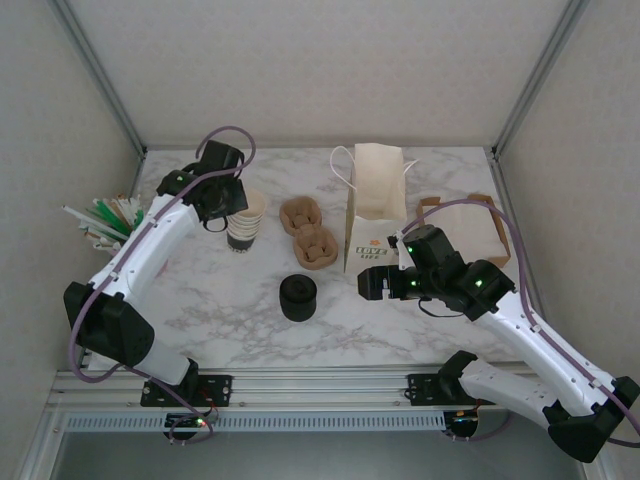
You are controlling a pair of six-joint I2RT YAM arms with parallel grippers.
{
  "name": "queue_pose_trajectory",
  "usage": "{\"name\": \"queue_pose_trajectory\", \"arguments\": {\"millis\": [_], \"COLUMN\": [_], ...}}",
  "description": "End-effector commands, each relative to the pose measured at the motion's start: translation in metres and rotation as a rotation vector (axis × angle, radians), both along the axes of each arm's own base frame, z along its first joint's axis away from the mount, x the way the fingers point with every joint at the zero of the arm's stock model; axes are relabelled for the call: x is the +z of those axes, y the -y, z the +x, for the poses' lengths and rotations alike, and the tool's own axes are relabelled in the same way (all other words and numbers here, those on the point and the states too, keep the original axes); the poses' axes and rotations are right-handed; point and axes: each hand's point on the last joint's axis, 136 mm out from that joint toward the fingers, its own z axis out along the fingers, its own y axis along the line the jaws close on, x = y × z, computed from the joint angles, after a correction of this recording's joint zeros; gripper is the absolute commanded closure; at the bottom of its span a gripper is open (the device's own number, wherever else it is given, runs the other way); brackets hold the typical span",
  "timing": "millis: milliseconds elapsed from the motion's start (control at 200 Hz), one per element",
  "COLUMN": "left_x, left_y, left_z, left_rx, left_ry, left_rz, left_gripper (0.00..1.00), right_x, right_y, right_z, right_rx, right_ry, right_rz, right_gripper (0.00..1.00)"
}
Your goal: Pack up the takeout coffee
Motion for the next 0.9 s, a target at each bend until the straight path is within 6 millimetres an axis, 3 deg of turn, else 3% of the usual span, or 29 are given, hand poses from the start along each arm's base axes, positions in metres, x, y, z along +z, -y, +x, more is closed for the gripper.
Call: {"name": "queue_pose_trajectory", "arguments": {"millis": [0,325,596,896], "left_x": [0.012,-0.006,0.008,0.012], "left_y": [-0.006,-0.005,-0.021,-0.01], "left_z": [0.0,-0.007,-0.02,-0.021], "left_rx": [0.026,0.005,0.036,0.008], "left_ry": [0.037,0.018,0.069,0.102], "left_rz": [0.001,-0.161,-0.255,-0.383], "left_gripper": [1.0,1.0,1.0,1.0], "right_x": [0.009,0.005,0.008,0.011], "right_y": [-0.002,-0.009,-0.019,-0.034], "right_z": [0.004,0.004,0.007,0.007], "right_rx": [0.007,0.031,0.055,0.088], "right_ry": [0.031,-0.002,-0.014,-0.023], "right_rz": [-0.007,-0.013,0.009,0.033], "right_gripper": [0.06,0.05,0.06,0.07]}}
